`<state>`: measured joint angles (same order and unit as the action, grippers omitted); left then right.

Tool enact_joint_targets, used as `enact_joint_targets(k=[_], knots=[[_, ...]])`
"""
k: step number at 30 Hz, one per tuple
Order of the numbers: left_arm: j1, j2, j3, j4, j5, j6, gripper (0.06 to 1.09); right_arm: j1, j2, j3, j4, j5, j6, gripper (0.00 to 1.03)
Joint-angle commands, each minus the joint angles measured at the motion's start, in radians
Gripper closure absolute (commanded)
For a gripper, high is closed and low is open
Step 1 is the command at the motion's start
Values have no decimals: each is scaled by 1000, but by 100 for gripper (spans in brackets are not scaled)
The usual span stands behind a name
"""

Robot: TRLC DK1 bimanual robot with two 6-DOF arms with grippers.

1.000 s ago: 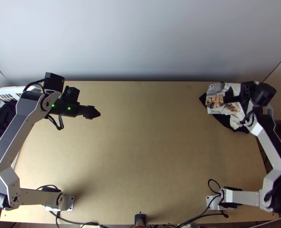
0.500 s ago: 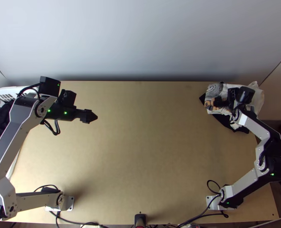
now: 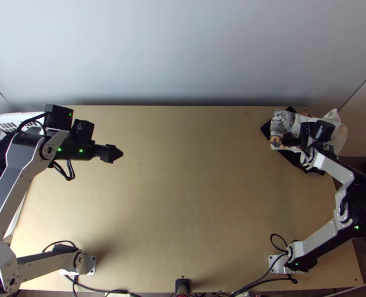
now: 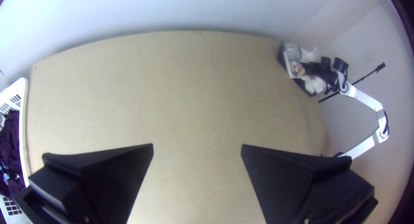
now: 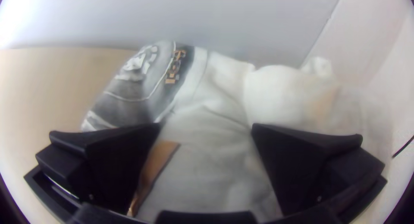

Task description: Fold the t-shirt

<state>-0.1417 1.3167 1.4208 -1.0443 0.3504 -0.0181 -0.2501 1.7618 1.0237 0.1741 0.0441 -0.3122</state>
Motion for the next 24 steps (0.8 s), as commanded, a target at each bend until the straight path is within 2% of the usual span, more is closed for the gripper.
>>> enact_joint_targets(k=[1, 4, 10, 18, 22, 24], knots=[[2, -36, -2, 89, -103, -2, 10, 20, -150, 122, -105, -36, 48, 4], [2, -43, 3, 101, -143, -22, 10, 61, -239, 171, -173, -39, 62, 4], [2, -137, -49, 176, -243, -23, 10, 161, -467, 111, -217, -38, 105, 4], [-7, -401, -303, 340, -455, -9, 10, 330, -849, -209, -291, -13, 136, 4], [-10, -600, -494, 382, -562, 23, 10, 350, -1055, -412, -340, -12, 142, 4], [13, -702, -571, 382, -585, 27, 10, 341, -1148, -498, -351, 2, 142, 4]])
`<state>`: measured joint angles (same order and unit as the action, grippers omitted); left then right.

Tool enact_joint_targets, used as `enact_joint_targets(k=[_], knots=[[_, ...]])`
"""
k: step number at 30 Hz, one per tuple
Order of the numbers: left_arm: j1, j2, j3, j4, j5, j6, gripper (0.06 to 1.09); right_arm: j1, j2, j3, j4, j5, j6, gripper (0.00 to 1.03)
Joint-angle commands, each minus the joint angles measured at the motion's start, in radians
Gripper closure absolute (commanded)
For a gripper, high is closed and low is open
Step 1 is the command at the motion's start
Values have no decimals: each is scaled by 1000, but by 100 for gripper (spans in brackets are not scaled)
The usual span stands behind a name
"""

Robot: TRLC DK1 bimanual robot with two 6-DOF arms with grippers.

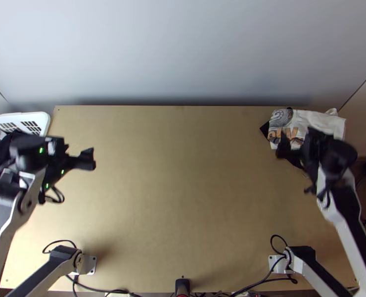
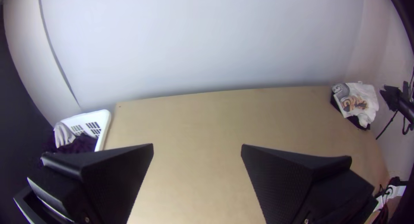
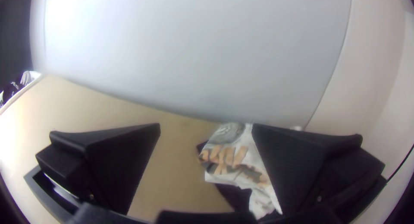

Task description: Fold the t-shirt

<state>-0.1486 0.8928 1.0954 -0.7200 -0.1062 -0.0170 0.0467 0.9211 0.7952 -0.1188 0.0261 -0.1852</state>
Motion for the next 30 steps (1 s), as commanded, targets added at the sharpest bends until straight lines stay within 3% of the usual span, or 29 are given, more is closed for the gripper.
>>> enact_joint_targets(k=[1, 8, 17, 21, 24, 30], knots=[[34, -331, -281, 59, -127, 37, 10, 33, -358, -310, -61, 24, 15, 4], [92, -529, -459, 73, -124, 66, 10, -70, -935, -642, -18, 28, 27, 4], [133, -600, -678, 252, -124, 75, 10, -94, -926, -691, -30, 47, 18, 4], [98, -729, -781, 330, -125, 91, 10, -96, -926, -697, -65, 46, 66, 4], [103, -867, -870, 347, -115, 169, 10, -85, -924, -697, -81, 43, 112, 4], [129, -878, -868, 326, -99, -28, 10, -73, -924, -700, -102, 38, 159, 4]])
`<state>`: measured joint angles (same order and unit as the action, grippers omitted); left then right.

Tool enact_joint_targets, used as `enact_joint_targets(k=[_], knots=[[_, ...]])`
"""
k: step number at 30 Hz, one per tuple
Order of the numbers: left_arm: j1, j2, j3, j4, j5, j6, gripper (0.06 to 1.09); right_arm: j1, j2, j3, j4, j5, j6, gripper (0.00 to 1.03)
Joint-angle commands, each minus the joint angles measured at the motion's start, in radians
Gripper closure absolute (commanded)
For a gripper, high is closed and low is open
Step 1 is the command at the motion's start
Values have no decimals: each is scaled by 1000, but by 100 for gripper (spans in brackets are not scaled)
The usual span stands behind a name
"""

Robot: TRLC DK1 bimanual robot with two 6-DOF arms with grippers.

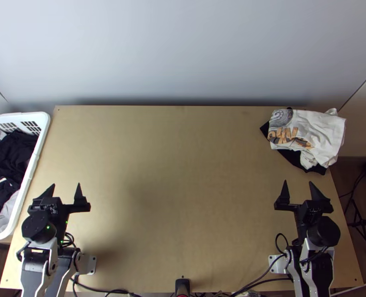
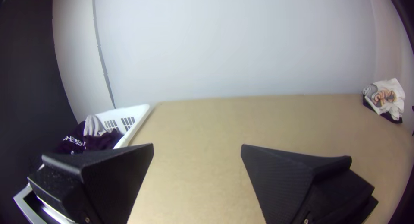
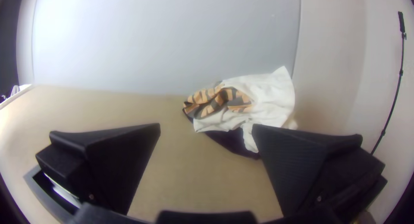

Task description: Fold the t-shirt

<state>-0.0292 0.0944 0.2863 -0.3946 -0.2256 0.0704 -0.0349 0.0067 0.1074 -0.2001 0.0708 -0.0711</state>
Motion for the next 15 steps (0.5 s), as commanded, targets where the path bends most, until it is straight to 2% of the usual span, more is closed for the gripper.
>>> enact_joint_targets(k=[1, 15], knots=[[-6, -68, -59, -1, 38, -115, 10, 7, -10, -12, -21, -6, 45, 4], [-38, -96, -56, -15, 40, -115, 10, 9, -10, -12, -22, -6, 45, 4]])
